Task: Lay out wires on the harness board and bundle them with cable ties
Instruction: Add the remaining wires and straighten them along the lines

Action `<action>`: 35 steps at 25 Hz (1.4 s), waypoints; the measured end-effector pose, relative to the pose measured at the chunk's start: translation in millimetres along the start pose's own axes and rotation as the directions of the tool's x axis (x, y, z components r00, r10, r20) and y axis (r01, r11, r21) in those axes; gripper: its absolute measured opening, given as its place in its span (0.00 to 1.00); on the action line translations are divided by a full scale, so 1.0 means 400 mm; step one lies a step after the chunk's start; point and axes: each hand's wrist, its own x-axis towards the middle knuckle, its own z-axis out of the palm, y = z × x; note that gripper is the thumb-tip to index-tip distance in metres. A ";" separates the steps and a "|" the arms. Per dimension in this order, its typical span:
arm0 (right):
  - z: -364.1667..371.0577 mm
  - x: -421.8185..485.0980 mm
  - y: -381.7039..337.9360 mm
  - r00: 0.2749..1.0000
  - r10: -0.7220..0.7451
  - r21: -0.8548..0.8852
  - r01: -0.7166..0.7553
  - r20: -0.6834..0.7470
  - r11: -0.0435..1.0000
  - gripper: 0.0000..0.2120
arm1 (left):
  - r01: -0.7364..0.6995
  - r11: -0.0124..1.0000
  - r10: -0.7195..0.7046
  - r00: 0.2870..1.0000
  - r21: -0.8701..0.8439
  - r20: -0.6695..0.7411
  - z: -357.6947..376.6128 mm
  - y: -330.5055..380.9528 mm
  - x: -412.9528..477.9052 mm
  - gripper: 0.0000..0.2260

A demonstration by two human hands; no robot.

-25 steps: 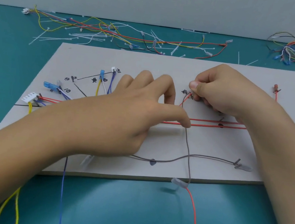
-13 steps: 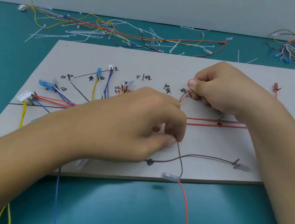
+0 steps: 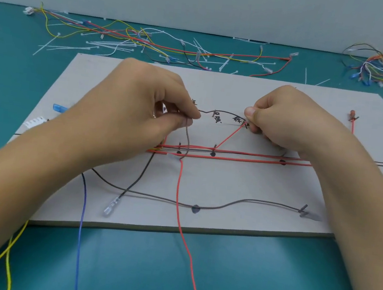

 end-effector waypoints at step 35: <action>0.015 -0.037 -0.001 0.824 -0.542 0.168 0.518 0.164 0.839 0.04 | 0.512 0.805 -0.240 0.743 -0.299 0.625 -0.057 0.013 -0.024 0.11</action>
